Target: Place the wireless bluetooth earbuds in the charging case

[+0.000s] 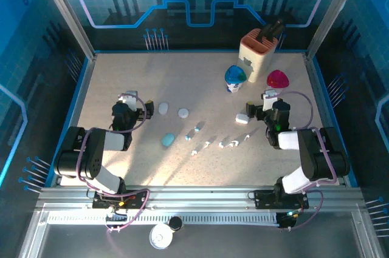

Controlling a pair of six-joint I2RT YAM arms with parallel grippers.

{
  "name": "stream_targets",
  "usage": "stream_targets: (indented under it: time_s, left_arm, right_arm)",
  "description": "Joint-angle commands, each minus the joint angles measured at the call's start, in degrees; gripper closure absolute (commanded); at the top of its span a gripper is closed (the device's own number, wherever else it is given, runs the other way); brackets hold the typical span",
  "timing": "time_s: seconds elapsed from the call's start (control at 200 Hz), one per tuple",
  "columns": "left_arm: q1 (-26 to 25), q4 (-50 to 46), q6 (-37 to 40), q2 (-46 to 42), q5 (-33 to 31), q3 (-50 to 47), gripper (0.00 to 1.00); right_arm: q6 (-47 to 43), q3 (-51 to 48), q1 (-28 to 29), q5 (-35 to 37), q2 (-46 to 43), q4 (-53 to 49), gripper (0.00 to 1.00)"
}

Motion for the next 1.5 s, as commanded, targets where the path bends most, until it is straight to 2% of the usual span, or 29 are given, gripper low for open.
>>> stream_targets:
  time_s: [0.0, 0.69, 0.925, 1.171, 1.336, 1.496]
  left_arm:
    - [0.6, 0.0, -0.8, 0.1, 0.3, 0.6, 0.01]
    - [0.6, 0.0, -0.9, 0.1, 0.4, 0.6, 0.01]
    - [0.5, -0.9, -1.5, -1.1, -2.8, 0.7, 0.01]
    - [-1.6, -11.5, -0.8, -11.8, -6.7, 1.4, 0.01]
    - [-5.4, -28.4, 0.2, -22.3, -7.9, 6.1, 0.01]
    - [-10.3, -46.5, 5.0, -28.6, -2.6, 12.4, 0.01]
  right_arm:
    - [-0.7, -0.2, 0.5, 0.0, 0.4, 2.9, 0.00]
    - [-0.7, -0.2, 0.5, 0.0, 0.4, 2.8, 0.00]
    - [-0.6, -1.6, 0.5, 0.4, -2.6, 3.2, 0.00]
    - [0.0, -1.3, 0.9, 1.4, -15.1, -8.3, 0.00]
    - [4.1, 1.6, 1.4, 1.2, -26.5, -23.2, 0.00]
    - [7.7, 6.7, 4.9, -4.7, -33.5, -40.8, 0.00]
